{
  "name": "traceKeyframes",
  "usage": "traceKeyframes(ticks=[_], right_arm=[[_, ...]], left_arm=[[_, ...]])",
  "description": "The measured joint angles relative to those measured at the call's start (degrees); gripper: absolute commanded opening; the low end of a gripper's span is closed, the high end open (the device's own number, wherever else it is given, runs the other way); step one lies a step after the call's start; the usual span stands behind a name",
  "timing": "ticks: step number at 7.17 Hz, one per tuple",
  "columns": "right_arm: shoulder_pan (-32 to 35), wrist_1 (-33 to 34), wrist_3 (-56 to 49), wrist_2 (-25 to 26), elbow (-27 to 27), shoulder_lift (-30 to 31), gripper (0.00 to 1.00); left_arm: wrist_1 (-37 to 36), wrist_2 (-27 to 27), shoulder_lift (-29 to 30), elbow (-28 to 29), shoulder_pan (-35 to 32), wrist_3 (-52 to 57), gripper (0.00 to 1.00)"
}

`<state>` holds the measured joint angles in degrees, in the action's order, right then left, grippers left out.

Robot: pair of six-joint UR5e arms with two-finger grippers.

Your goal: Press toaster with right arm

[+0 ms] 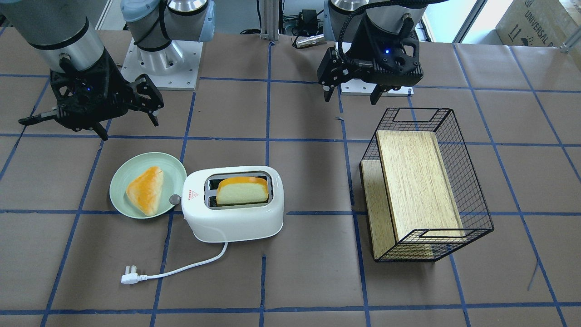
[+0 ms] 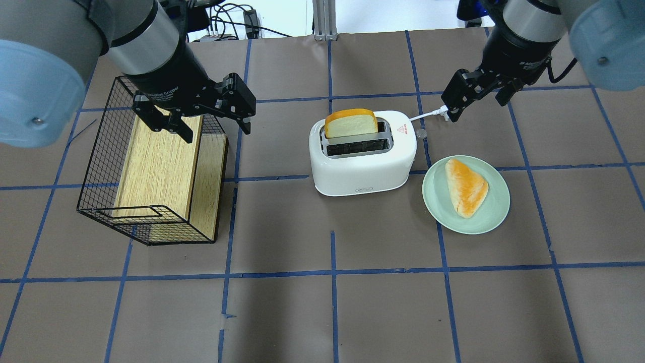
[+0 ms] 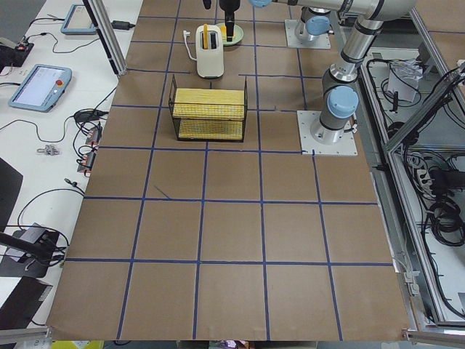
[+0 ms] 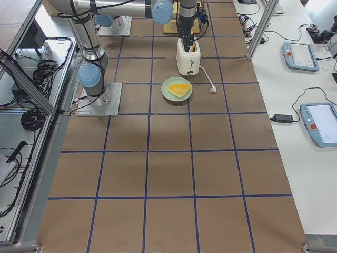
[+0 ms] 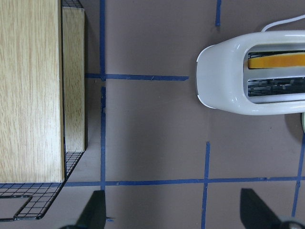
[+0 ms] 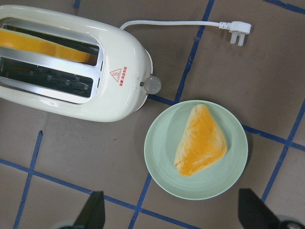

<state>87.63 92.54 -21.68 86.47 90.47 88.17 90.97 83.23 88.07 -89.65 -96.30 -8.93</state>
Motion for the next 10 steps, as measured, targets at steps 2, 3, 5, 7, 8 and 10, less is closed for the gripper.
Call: traceKeyframes(ticks=[2, 3, 5, 7, 8, 10], right_arm=[[0.02, -0.28, -1.49, -0.08, 0.32, -0.02, 1.0], [0.09, -0.19, -5.34, -0.1, 0.37, -0.22, 1.0], [-0.01, 1.36, -22.15, -0.06, 0.69, -2.28, 0.73], [0.17, 4.35, -34.42, -0.02, 1.3, -5.92, 0.26], [0.28, 6.3, -38.66, 0.04, 1.43, -7.69, 0.16], [0.4, 8.66, -44.51, 0.01, 1.51, -10.69, 0.1]], left_arm=[[0.0, 0.0, 0.0, 0.0, 0.02, -0.03, 1.0], [0.0, 0.0, 0.0, 0.0, 0.02, -0.03, 1.0], [0.0, 0.0, 0.0, 0.0, 0.02, -0.04, 1.0], [0.0, 0.0, 0.0, 0.0, 0.01, -0.04, 1.0], [0.0, 0.0, 0.0, 0.0, -0.01, -0.04, 1.0], [0.0, 0.0, 0.0, 0.0, 0.02, -0.04, 1.0]])
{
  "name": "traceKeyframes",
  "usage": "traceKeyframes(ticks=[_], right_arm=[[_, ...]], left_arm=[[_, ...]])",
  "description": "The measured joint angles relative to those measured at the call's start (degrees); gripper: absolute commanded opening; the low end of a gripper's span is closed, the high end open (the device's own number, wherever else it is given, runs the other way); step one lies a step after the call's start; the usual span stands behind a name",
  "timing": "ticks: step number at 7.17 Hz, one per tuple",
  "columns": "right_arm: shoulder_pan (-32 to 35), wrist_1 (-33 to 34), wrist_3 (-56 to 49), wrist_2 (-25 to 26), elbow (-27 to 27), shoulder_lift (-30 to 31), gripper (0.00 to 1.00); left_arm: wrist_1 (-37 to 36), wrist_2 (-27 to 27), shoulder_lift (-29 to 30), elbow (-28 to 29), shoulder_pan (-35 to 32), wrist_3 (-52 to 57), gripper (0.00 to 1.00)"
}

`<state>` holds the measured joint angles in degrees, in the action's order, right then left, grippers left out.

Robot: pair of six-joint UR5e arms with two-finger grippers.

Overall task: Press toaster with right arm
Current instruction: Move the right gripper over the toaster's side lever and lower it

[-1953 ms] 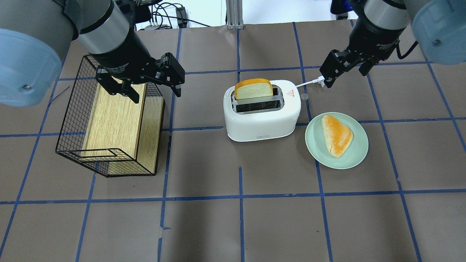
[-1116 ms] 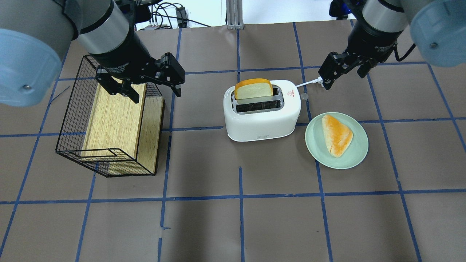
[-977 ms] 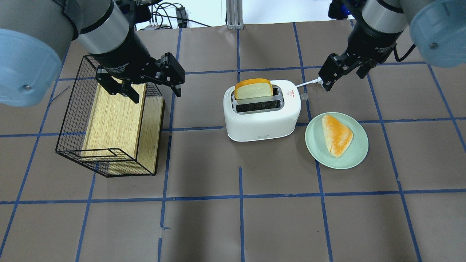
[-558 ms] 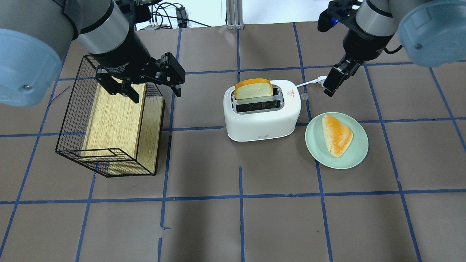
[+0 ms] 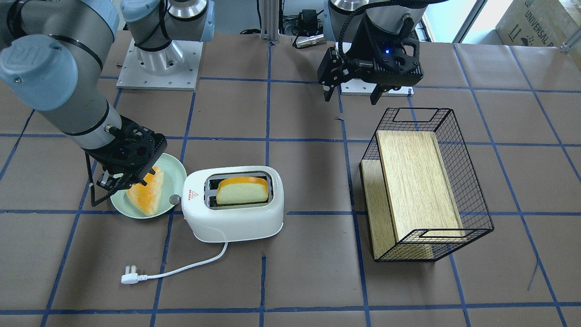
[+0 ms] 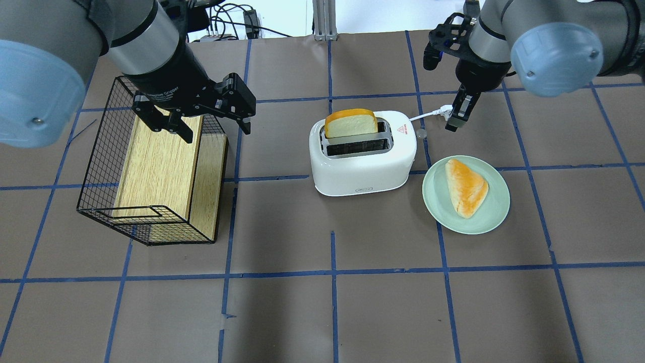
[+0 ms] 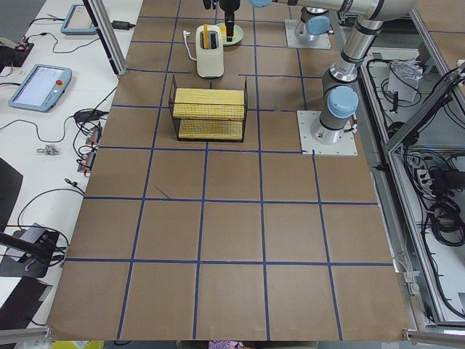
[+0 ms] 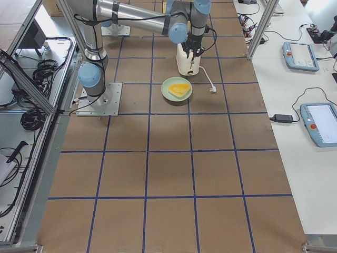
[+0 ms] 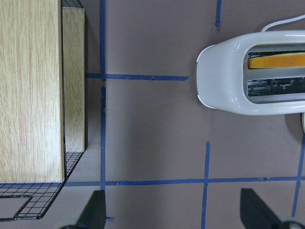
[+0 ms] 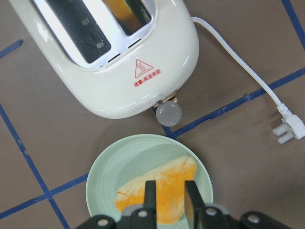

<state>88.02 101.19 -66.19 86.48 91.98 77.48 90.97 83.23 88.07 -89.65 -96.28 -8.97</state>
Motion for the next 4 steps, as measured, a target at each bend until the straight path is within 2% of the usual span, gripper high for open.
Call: traceKeyframes(ticks=[4], right_arm=[[0.8, 3.58, -1.8, -4.3, 1.92, -2.92, 0.09]], left_arm=[[0.0, 0.0, 0.0, 0.0, -0.01, 0.0, 1.0]])
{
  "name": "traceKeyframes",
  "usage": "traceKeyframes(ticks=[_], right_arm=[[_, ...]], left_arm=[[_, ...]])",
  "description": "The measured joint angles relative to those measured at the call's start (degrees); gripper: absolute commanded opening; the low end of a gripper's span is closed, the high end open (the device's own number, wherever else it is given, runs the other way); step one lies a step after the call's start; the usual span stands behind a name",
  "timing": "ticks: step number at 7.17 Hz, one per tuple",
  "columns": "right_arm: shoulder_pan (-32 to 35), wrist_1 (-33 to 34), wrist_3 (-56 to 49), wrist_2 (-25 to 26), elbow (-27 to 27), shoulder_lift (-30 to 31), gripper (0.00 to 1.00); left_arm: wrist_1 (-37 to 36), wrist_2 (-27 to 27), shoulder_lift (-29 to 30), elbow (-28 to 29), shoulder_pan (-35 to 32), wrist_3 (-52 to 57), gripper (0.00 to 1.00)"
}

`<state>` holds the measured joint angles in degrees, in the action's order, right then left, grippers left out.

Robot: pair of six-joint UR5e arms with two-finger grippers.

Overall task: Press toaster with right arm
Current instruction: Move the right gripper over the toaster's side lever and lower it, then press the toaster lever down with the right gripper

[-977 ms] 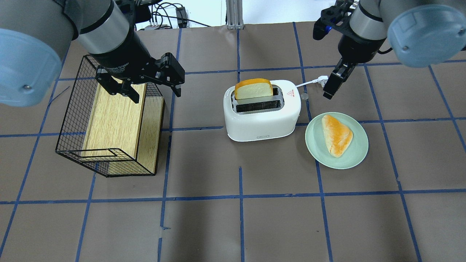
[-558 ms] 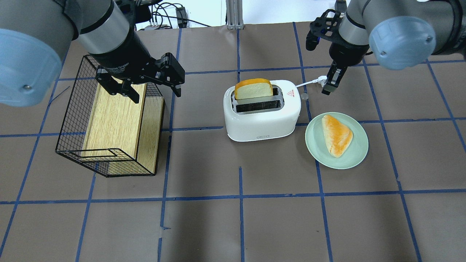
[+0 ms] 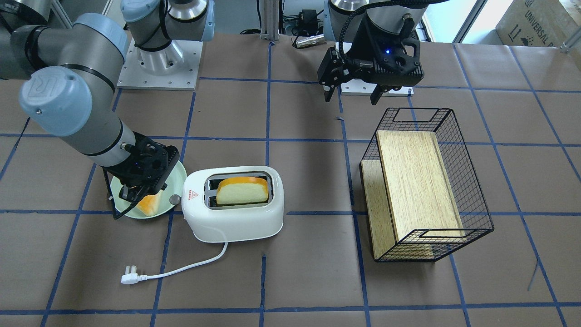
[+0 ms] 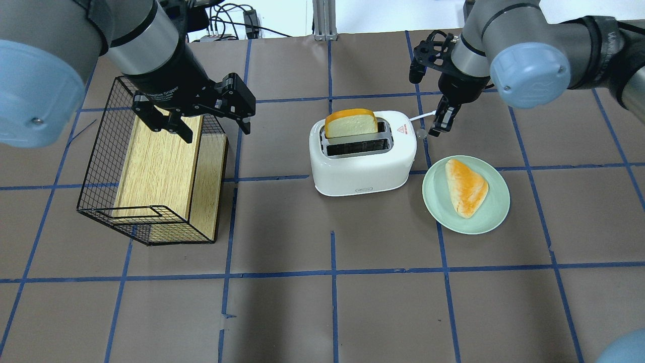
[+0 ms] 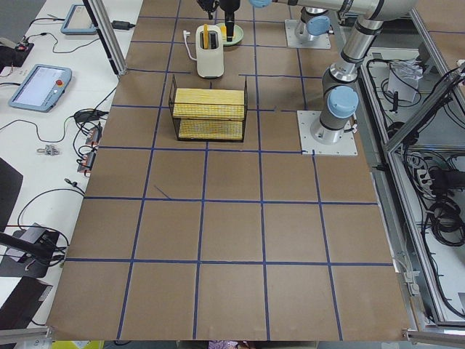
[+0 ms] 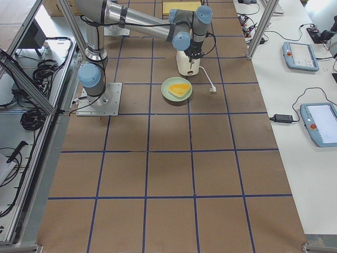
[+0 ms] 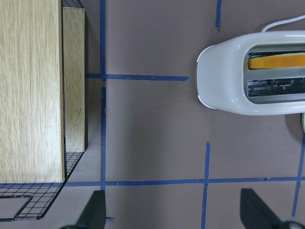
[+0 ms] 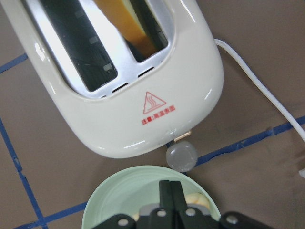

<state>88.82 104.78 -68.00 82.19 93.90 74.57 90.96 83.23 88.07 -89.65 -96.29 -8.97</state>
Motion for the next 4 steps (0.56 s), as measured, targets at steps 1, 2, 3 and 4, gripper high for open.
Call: traceKeyframes(ticks=[1, 2, 3, 4], right_arm=[[0.1, 1.05, -0.11, -0.29, 0.16, -0.66, 0.09], [0.16, 1.61, -0.27, -0.41, 0.19, -1.43, 0.09], [0.19, 2.36, -0.44, -0.46, 0.22, -2.28, 0.09], [0.21, 3.34, -0.6, -0.46, 0.22, -3.02, 0.09]], left_arm=[[0.0, 0.0, 0.0, 0.0, -0.03, 0.0, 1.0], [0.0, 0.0, 0.0, 0.0, -0.02, 0.0, 1.0], [0.0, -0.02, 0.0, 0.0, -0.01, 0.0, 1.0], [0.0, -0.04, 0.0, 0.0, -0.01, 0.0, 1.0]])
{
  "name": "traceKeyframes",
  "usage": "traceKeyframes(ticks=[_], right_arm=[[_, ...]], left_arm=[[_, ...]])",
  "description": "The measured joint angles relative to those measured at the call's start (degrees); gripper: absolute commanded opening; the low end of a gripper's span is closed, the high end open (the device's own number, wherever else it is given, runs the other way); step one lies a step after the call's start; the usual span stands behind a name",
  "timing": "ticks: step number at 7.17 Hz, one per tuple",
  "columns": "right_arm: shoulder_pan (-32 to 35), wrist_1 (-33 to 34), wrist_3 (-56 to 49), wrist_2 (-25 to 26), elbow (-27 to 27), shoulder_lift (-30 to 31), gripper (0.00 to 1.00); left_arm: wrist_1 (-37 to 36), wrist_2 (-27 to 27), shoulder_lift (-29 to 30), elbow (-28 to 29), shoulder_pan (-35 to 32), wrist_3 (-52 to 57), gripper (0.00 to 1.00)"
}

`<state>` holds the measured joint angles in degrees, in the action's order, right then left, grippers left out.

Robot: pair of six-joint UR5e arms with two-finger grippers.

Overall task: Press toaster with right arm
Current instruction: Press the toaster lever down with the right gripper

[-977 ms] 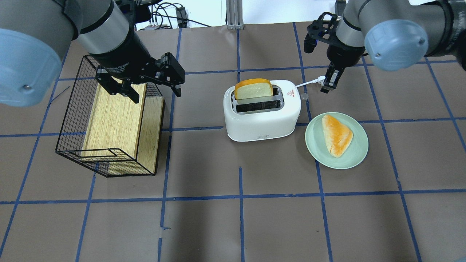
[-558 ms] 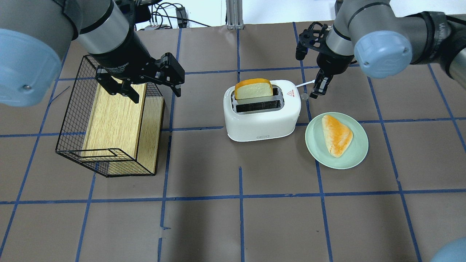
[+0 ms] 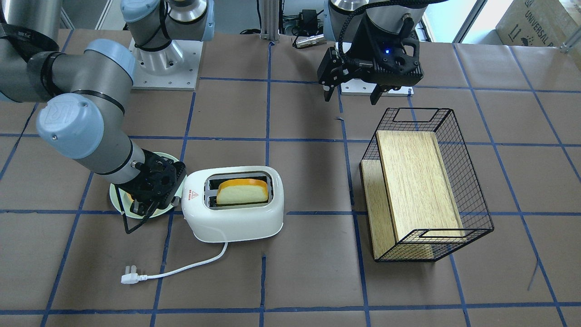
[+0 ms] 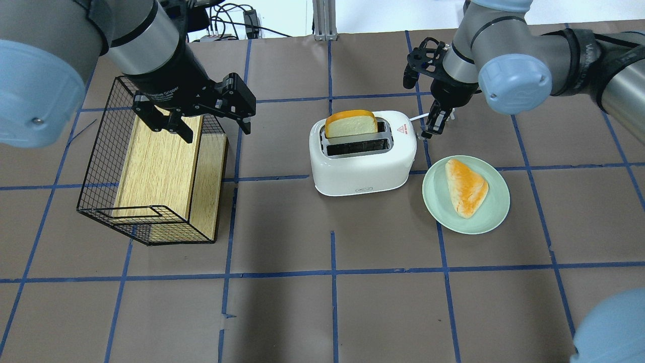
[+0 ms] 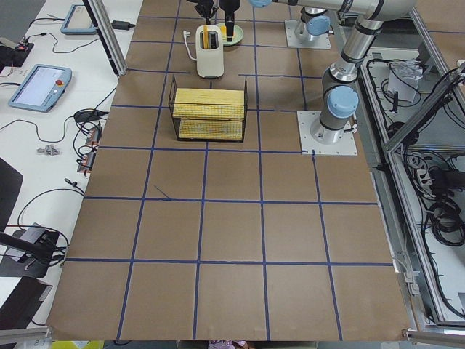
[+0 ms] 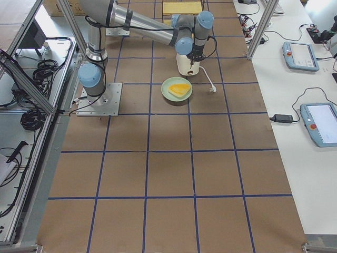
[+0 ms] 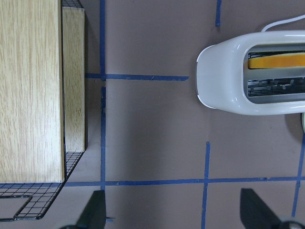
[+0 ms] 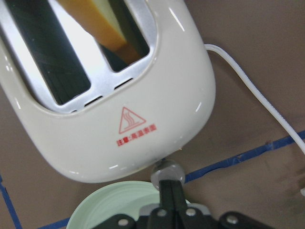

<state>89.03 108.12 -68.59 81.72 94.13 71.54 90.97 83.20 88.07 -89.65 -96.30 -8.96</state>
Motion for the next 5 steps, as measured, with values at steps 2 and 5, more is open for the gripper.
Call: traceKeyframes(ticks=[2, 5], right_arm=[[0.01, 0.84, -0.47, 0.01, 0.09, -1.22, 0.09], [0.0, 1.03, -0.66, 0.02, 0.09, -3.35, 0.08]], left_arm=[[0.0, -0.01, 0.0, 0.0, 0.0, 0.0, 1.0], [0.0, 0.03, 0.0, 0.0, 0.04, 0.0, 1.0]])
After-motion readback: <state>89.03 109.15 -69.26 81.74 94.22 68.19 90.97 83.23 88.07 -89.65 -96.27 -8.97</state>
